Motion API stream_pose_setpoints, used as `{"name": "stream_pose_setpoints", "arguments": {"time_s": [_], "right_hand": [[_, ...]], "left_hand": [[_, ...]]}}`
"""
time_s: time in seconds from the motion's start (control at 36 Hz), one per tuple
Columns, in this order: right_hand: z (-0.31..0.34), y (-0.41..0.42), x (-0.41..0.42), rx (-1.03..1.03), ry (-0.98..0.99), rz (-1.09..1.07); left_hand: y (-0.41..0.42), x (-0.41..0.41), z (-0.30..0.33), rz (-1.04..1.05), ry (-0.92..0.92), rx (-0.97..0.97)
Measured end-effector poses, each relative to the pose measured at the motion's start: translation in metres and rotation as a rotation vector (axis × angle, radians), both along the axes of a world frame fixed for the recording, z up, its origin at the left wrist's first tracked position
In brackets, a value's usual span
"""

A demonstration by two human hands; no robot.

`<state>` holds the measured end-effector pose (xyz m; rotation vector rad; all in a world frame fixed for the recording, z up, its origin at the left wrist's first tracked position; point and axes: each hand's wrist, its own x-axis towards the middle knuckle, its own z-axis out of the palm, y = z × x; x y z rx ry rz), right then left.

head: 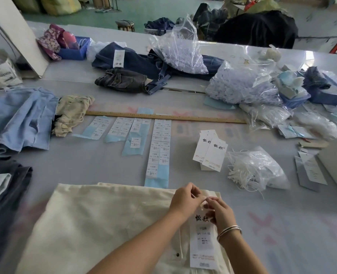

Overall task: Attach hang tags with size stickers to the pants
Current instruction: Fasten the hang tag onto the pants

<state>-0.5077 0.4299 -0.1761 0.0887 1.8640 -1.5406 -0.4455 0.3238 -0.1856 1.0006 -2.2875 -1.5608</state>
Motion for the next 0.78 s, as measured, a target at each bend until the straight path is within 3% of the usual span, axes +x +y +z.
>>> {"name": "stream_pose_setpoints", "arguments": {"time_s": [0.14,0.19,0.28,0.56,0.67,0.78], "right_hand": [[0.001,0.006,0.001,0.147,0.194,0.082],[0.004,0.005,0.005,0.267,0.416,0.061],[0.020,-0.014,0.028,0.276,0.766,0.158],[0.017,-0.171,0.222,0.132,1.217,1.703],[-0.005,-0.218,0.279,0.172,1.476,1.973],[-0.022,-0.241,0.301,0.423,1.465,2.066]], "left_hand": [[-0.017,0.013,0.008,-0.213,-0.092,-0.022],[-0.035,0.030,0.017,-0.257,-0.088,-0.030],[-0.077,0.072,0.035,-0.261,-0.092,-0.041],[-0.219,0.276,0.124,0.188,-0.147,-0.271],[-0.244,0.351,0.160,0.318,-0.129,-0.338],[-0.257,0.409,0.182,0.456,-0.095,-0.335]]}}
